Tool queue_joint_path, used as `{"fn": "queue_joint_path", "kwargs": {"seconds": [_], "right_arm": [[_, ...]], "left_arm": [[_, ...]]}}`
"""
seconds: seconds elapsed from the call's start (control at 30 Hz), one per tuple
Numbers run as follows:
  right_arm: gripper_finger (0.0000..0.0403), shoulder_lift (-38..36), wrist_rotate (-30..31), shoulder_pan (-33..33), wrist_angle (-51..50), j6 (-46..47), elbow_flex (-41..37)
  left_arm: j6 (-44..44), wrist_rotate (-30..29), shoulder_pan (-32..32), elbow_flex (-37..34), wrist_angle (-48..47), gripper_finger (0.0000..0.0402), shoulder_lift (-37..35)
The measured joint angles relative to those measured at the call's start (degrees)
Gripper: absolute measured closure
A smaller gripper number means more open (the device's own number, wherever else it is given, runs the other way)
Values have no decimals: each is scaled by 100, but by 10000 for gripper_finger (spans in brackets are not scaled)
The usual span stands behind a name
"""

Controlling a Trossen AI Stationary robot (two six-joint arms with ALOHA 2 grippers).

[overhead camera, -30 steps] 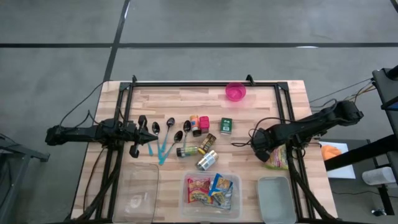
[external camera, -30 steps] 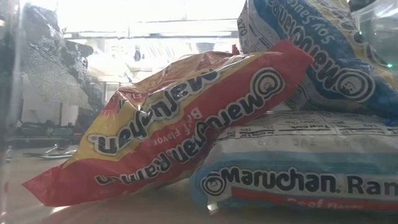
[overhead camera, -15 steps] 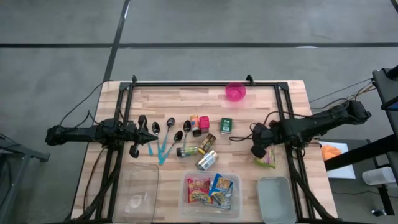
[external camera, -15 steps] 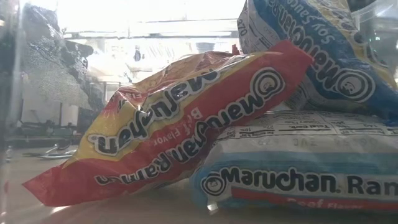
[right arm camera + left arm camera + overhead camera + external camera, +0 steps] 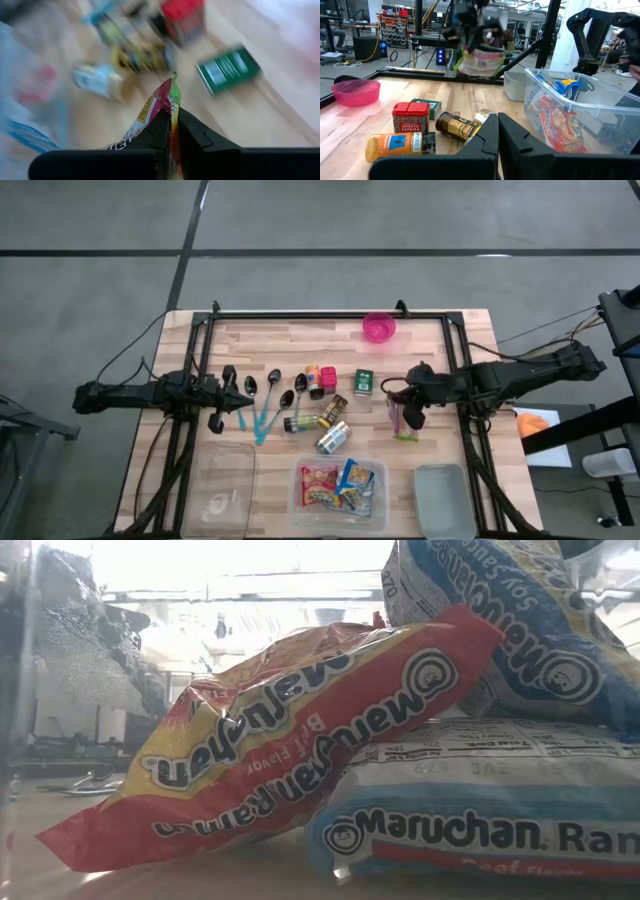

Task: Pick & Place Food Item
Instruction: Put the green noodle pack into the white bin

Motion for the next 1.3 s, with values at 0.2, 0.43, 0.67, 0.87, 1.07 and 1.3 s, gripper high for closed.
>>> {"fn": "queue_joint_path", "kwargs": {"seconds": [0.2,0.43,0.67,0.87,1.07,1.3], "right_arm": [[386,-15,-245,0,1490,-850,0],[386,288,-1154,0,3425,-1659,0],[386,865,-1997,0,4822,-1889,0],[386,1590,-2763,2,6224,-1912,0],[386,2411,-3252,2,7311,-1682,35],[386,3293,-4186,99,7972,-1484,530]], "left_arm": [[0,0,0,-1,0,401,0],[0,0,0,0,-1,401,0],[0,0,1,0,0,401,0],[0,0,1,-2,-2,401,0],[0,0,0,-1,-1,401,0],[0,0,1,0,1,401,0]]}}
